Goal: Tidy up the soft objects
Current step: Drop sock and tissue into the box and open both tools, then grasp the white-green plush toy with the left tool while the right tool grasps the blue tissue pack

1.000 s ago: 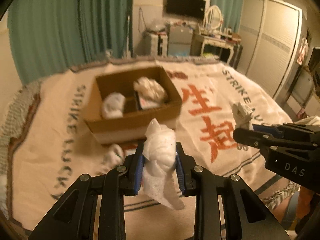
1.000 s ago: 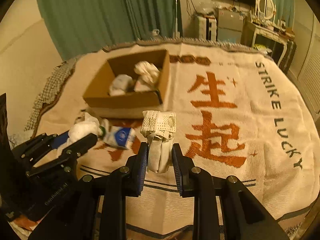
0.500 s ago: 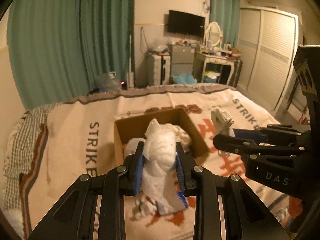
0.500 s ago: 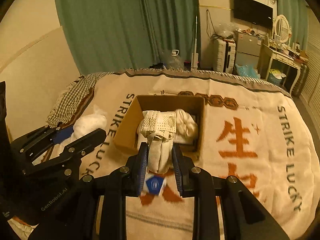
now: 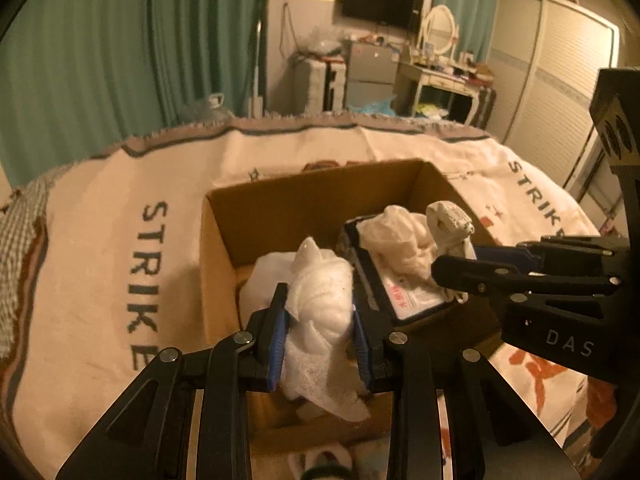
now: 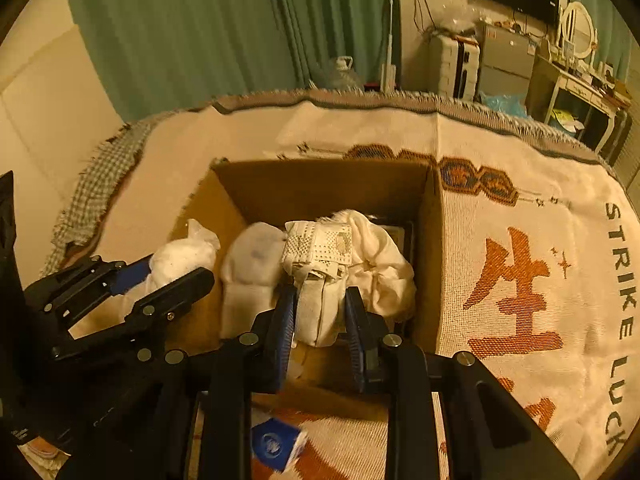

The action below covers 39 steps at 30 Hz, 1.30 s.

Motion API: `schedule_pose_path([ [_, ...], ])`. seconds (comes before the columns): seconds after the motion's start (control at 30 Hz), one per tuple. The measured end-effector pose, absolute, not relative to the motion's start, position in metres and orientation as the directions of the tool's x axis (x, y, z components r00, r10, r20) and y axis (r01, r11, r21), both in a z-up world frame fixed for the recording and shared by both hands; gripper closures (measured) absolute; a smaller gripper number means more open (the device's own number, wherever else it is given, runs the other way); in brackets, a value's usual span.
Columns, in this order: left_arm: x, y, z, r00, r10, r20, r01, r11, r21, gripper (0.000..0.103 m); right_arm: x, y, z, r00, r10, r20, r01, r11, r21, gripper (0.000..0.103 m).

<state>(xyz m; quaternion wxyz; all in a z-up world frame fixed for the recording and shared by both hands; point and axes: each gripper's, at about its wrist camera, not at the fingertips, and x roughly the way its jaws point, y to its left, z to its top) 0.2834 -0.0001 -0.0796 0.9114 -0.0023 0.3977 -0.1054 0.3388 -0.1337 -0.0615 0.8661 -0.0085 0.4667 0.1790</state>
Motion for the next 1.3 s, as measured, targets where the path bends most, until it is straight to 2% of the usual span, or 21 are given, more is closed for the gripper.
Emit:
schedule_pose_path([
  [0.13, 0.294, -0.002, -0.090, 0.635, -0.136, -0.761, 0.153, 0.987, -0.049, 0.068, 0.346, -0.137, -0.067, 0.509, 0.279, -0.814, -0.296, 0.945, 0.139, 0.074],
  [0.2, 0.292, 0.001, -0.091, 0.633, -0.126, -0.764, 0.143, 0.989, -0.044, 0.062, 0.347, -0.142, -0.064, 0.519, 0.272, -0.810, -0.276, 0.951, 0.143, 0.061],
  [0.23, 0.289, 0.002, -0.088, 0.635, -0.123, -0.762, 0.135, 0.990, -0.048, 0.055, 0.346, -0.145, -0.061, 0.528, 0.269, -0.805, -0.262, 0.954, 0.147, 0.048],
  [0.27, 0.285, 0.004, -0.082, 0.643, -0.116, -0.757, 0.125, 0.991, -0.046, 0.051, 0.344, -0.148, -0.057, 0.539, 0.268, -0.799, -0.248, 0.957, 0.153, 0.042],
  [0.3, 0.280, 0.006, -0.076, 0.654, -0.111, -0.748, 0.119, 0.992, -0.043, 0.046, 0.341, -0.152, -0.051, 0.548, 0.266, -0.793, -0.237, 0.958, 0.158, 0.042],
  [0.33, 0.274, 0.007, -0.067, 0.669, -0.105, -0.736, 0.114, 0.993, -0.039, 0.045, 0.338, -0.154, -0.045, 0.554, 0.265, -0.789, -0.231, 0.960, 0.161, 0.041],
  [0.6, 0.220, 0.014, 0.031, 0.783, -0.093, -0.616, 0.102, 0.995, -0.020, 0.043, 0.279, -0.169, 0.042, 0.642, 0.244, -0.727, -0.223, 0.966, 0.127, 0.036],
  [0.7, 0.186, 0.016, 0.073, 0.834, -0.077, -0.546, 0.089, 0.996, -0.005, 0.013, 0.244, -0.171, 0.082, 0.687, 0.237, -0.687, -0.235, 0.967, 0.098, 0.030],
  [0.73, 0.170, 0.018, 0.088, 0.855, -0.063, -0.515, 0.077, 0.997, 0.006, 0.012, 0.234, -0.171, 0.092, 0.697, 0.234, -0.678, -0.238, 0.967, 0.089, 0.028],
  [0.87, 0.134, 0.028, 0.113, 0.871, -0.045, -0.489, 0.066, 0.998, 0.025, 0.011, 0.192, -0.171, 0.125, 0.730, 0.226, -0.645, -0.233, 0.970, 0.076, 0.015],
  [1.03, 0.106, 0.046, 0.109, 0.871, -0.038, -0.491, 0.046, 0.999, 0.005, 0.011, 0.157, -0.171, 0.135, 0.744, 0.233, -0.626, -0.231, 0.969, 0.087, 0.008],
  [1.13, 0.094, 0.055, 0.091, 0.862, -0.029, -0.506, 0.031, 1.000, -0.004, 0.011, 0.145, -0.167, 0.123, 0.743, 0.226, -0.630, -0.226, 0.971, 0.081, 0.000],
  [1.3, 0.098, 0.063, 0.045, 0.819, -0.005, -0.573, -0.001, 1.000, -0.010, 0.011, 0.146, -0.156, 0.074, 0.714, 0.216, -0.666, -0.229, 0.971, 0.070, 0.000],
])
